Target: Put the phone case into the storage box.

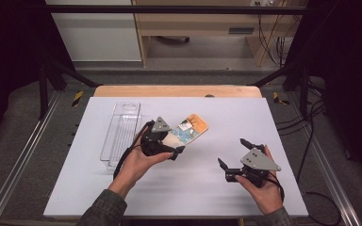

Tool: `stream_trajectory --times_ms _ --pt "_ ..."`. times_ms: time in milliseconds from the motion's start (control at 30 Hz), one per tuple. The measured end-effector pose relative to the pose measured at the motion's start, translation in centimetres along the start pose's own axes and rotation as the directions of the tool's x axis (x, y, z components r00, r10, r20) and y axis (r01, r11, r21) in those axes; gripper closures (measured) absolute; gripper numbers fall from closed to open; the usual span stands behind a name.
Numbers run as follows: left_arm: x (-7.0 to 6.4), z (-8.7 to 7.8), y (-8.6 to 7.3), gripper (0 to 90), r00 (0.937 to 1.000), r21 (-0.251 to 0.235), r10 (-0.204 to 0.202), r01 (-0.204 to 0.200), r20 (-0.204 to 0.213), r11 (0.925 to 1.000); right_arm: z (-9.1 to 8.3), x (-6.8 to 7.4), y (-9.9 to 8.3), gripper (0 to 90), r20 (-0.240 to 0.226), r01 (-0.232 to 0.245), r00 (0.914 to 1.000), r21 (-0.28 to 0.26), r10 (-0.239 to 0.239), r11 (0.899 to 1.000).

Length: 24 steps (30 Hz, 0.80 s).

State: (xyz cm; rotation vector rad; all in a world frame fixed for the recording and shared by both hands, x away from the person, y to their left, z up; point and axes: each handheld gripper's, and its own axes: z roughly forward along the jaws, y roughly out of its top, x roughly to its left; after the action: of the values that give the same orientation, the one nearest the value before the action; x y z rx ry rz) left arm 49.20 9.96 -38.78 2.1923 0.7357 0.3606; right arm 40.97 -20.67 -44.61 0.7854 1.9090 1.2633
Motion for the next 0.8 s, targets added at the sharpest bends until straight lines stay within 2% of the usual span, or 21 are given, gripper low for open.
stream_trajectory --times_ms 100,200,333,600,700,800 --pt "0.1 -1.1 0.5 12.1 1.0 -0.008 0.0 0.0 0.007 1.0 0.4 0.8 1.3 4.2 -0.006 0.087 0.9962 0.014 -0.087 0.996" --pt "0.0 -1.9 0.8 12.1 0.9999 -0.012 0.002 -0.002 0.011 0.9999 0.8 1.6 2.5 4.7 -0.007 0.16 0.9872 0.026 -0.16 0.987" --pt "-0.2 -2.7 0.7 12.1 0.9999 0.002 0.011 -0.011 0.01 0.9999 1.4 2.5 3.8 5.5 -0.008 0.253 0.9674 0.039 -0.253 0.967" --pt "-0.6 -3.5 0.1 12.1 0.9993 0.032 0.029 -0.03 0.021 0.999 2.8 4.2 5.1 7.8 -0.01 0.375 0.9268 0.06 -0.375 0.925" --pt "-0.6 -3.6 -0.2 12.1 0.9992 0.041 0.027 -0.028 0.028 0.9988 3.2 4.7 5.3 8.6 0.002 0.429 0.9026 0.068 -0.43 0.901" --pt "-0.7 -3.6 -0.5 12.1 0.999 0.041 0.022 -0.024 0.038 0.9989 3.6 5.2 5.5 9.0 0.0 0.46 0.8874 0.069 -0.461 0.885"
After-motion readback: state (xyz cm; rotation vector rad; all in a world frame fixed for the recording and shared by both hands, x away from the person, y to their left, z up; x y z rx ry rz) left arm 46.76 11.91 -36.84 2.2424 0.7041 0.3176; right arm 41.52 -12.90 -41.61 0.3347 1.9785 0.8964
